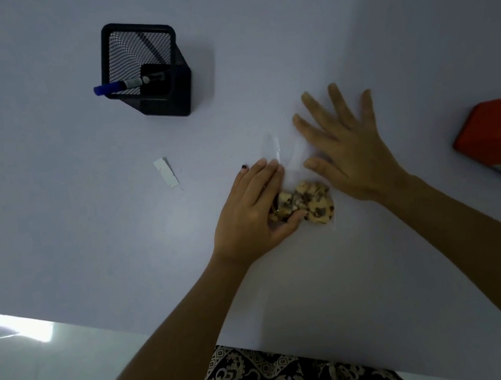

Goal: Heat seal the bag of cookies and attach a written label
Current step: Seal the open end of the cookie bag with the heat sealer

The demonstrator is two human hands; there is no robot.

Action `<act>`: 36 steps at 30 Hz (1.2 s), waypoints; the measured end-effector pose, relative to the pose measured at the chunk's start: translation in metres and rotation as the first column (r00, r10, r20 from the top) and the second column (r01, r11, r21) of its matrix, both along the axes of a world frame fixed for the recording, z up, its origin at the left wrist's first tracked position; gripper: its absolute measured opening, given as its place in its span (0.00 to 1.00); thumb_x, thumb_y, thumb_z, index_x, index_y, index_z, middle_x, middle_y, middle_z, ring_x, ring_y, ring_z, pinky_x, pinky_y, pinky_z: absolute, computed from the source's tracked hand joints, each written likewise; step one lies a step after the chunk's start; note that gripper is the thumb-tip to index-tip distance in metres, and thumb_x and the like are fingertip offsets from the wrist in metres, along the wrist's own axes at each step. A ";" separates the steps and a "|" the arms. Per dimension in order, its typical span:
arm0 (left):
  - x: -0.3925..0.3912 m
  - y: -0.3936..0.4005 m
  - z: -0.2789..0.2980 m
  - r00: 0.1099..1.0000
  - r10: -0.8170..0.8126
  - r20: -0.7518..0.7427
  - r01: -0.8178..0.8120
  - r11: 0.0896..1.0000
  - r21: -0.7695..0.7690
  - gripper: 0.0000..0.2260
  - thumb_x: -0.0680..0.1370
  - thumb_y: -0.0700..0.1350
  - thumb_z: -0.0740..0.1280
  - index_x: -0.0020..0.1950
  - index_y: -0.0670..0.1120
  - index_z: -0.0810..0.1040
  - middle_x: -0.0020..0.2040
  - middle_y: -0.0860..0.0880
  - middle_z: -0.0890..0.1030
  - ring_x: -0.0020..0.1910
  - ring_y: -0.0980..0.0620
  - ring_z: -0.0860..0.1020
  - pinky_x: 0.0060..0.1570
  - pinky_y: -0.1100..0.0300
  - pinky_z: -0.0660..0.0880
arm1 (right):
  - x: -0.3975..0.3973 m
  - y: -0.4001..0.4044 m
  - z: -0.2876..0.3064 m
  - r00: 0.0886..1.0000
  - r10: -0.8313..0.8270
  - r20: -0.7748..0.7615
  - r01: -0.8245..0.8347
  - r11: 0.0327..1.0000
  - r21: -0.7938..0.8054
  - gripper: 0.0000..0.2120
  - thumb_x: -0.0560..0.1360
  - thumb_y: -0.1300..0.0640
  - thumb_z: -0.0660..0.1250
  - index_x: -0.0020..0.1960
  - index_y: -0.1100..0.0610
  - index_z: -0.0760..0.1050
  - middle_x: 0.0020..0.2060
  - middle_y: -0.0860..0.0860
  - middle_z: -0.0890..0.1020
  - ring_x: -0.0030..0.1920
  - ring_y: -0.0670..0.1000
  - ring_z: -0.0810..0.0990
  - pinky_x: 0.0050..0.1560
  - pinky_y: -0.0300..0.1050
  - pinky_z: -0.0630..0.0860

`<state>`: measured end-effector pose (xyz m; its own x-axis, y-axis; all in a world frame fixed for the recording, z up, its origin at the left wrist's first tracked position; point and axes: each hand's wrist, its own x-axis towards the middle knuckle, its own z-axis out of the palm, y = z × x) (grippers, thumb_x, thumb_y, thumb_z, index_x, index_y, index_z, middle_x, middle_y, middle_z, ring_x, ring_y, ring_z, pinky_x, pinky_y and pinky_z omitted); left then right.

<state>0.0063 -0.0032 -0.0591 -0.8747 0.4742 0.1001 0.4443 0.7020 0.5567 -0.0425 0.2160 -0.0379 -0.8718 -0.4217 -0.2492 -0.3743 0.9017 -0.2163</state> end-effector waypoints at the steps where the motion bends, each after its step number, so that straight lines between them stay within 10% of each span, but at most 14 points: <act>1: 0.000 0.000 0.000 1.000 0.000 0.001 0.000 1.000 0.000 0.30 0.74 0.59 0.68 0.66 0.37 0.74 0.65 0.40 0.75 0.68 0.44 0.70 0.69 0.46 0.66 | 0.005 0.000 0.001 1.000 0.024 0.000 -0.024 1.000 -0.015 0.34 0.79 0.35 0.39 0.77 0.54 0.58 0.77 0.55 0.55 0.77 0.63 0.47 0.69 0.74 0.42; 29: 0.002 0.003 -0.001 1.000 -0.007 -0.024 0.007 1.000 -0.008 0.30 0.75 0.58 0.67 0.66 0.37 0.73 0.65 0.40 0.75 0.68 0.43 0.70 0.68 0.45 0.67 | 0.093 0.020 -0.002 0.949 -0.313 0.035 0.305 0.886 -0.350 0.27 0.82 0.42 0.46 0.72 0.55 0.68 0.75 0.58 0.62 0.77 0.59 0.52 0.74 0.65 0.47; 36: 0.000 -0.002 0.006 0.999 -0.019 0.026 0.018 0.999 0.037 0.28 0.80 0.59 0.56 0.68 0.37 0.72 0.67 0.40 0.74 0.69 0.44 0.69 0.70 0.46 0.65 | 0.073 -0.028 0.012 0.642 -0.766 0.030 0.688 0.558 -0.464 0.12 0.74 0.47 0.69 0.46 0.56 0.83 0.50 0.52 0.79 0.51 0.53 0.75 0.53 0.53 0.74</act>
